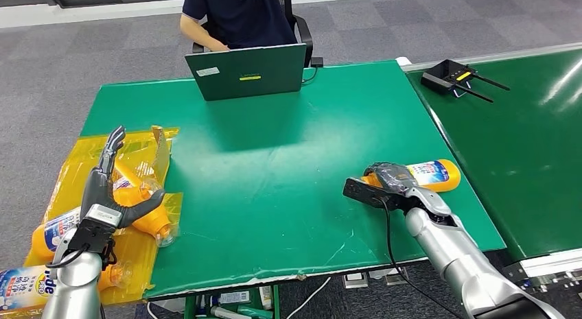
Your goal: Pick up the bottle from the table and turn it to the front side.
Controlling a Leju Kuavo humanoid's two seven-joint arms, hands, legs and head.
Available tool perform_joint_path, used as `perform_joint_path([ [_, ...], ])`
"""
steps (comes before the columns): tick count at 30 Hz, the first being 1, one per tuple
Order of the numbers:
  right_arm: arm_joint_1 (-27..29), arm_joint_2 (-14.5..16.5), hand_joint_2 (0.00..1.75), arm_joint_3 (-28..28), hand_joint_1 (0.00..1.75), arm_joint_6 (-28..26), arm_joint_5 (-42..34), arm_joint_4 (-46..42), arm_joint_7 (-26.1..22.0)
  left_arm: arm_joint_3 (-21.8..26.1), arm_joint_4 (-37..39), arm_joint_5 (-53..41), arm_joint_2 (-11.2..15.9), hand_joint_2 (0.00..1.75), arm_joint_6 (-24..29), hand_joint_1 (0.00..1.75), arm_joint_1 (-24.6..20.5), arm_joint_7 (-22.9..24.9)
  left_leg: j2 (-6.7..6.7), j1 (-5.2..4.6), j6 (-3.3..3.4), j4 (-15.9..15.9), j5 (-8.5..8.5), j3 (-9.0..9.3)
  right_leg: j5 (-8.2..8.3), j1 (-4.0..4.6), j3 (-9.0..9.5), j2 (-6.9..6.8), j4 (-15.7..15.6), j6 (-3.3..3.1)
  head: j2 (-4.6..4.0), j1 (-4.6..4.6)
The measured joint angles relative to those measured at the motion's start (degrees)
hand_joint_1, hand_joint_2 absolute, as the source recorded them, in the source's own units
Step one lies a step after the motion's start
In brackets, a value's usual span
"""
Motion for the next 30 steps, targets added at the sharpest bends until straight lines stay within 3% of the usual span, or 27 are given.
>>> perform_joint_path([
  [14, -0.2, 3.0, 1.75, 0.0, 1.75, -3.7, -6.5, -3.5, -4.9, 0.1, 1.6, 0.0, -0.8, 1.75, 0.0, 0.0, -0.9, -0.3, 0.03, 0.0, 0.0, 0.0, 0.0, 0.03, 0.0, 0.0, -0.01, 0.02, 0.0, 0.0, 0.01, 0.01],
  [20, -0.5, 3.7, 1.75, 0.0, 1.75, -3.7, -7.2, -4.5, -4.9, 0.1, 2.0, 0.0, -0.9, 1.75, 0.0, 0.0, -1.3, -0.4, 0.04, 0.0, 0.0, 0.0, 0.0, 0.04, 0.0, 0.01, -0.01, 0.03, 0.0, 0.0, 0.0, 0.01],
  [24, -3.6, 6.4, 1.75, 0.0, 1.75, -3.5, -10.1, -8.8, -3.9, -0.2, 5.1, 0.0, -1.8, 1.75, 0.0, 0.0, -4.6, -0.4, 0.05, -0.01, 0.0, 0.0, 0.05, 0.05, 0.03, 0.0, -0.01, 0.04, 0.0, 0.02, 0.01, -0.01],
  [30, -4.1, 7.6, 1.75, 0.0, 1.75, -3.5, -10.7, -11.9, -3.5, -0.7, 6.5, 0.0, -2.2, 1.75, -0.1, 0.0, -5.2, -0.6, 0.05, -0.03, 0.0, 0.0, 0.05, 0.05, 0.05, 0.0, -0.01, 0.06, 0.0, 0.02, 0.01, -0.01],
])
